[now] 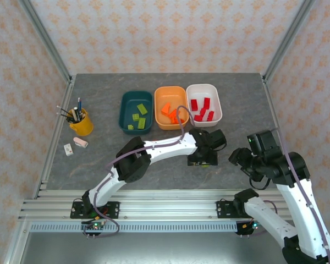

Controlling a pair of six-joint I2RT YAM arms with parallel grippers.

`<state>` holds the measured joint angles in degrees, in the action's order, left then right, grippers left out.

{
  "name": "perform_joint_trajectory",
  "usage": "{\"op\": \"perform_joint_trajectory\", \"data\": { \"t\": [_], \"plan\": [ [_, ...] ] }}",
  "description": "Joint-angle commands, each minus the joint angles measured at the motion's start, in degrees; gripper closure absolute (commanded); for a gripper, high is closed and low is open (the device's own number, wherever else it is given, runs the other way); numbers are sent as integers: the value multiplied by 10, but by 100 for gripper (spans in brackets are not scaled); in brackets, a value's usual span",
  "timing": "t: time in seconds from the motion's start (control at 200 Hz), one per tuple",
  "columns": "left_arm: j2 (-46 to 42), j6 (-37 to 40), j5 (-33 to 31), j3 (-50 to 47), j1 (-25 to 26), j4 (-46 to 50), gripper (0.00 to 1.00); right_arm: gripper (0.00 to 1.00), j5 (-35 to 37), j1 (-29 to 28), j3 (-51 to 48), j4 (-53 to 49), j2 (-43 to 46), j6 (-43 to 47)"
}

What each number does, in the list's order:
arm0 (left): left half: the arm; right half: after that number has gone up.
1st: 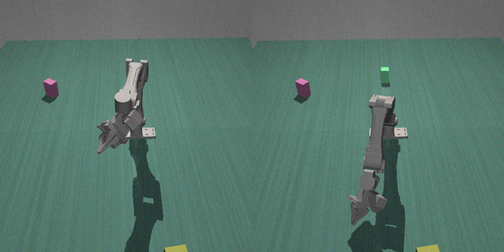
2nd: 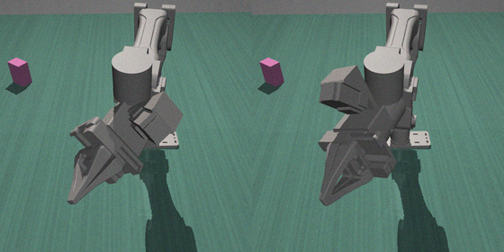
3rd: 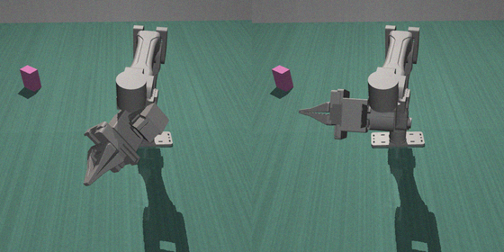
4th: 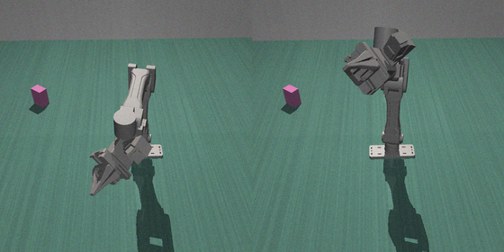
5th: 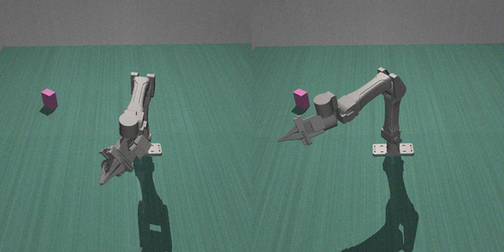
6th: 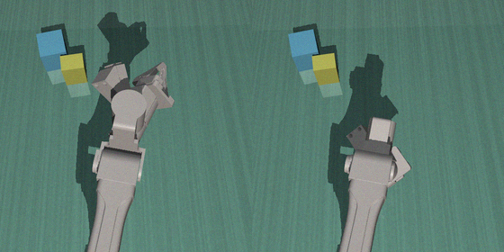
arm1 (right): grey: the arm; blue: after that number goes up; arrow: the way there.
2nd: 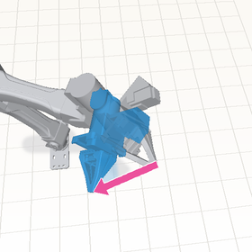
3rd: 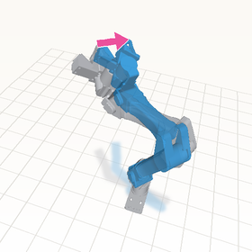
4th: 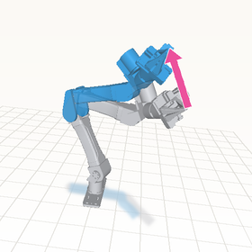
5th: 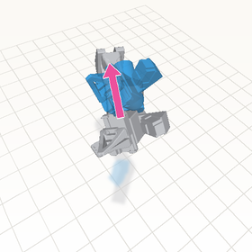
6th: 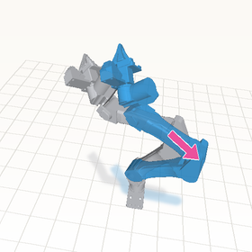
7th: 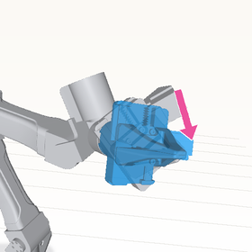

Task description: Sort the legos into containers by color

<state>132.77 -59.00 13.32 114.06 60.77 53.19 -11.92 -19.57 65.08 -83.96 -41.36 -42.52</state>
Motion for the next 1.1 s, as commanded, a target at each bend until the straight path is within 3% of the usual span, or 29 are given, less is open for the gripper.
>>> {"op": "perform_joint_trajectory", "data": {
  "t": [0.0,0.646,0.871,1.096],
  "plan": [
    [24,-14,-11,35,2,25,25,36,-6,-2,-11,-33,24,-10],
    [45,-11,-43,51,7,28,70,38,-11,-3,-16,-40,51,-14],
    [-15,7,-85,47,2,60,71,38,-23,-2,-13,-17,48,-2],
    [-143,17,-100,-43,-67,69,70,38,-112,-2,-42,139,39,-6]
  ]
}}
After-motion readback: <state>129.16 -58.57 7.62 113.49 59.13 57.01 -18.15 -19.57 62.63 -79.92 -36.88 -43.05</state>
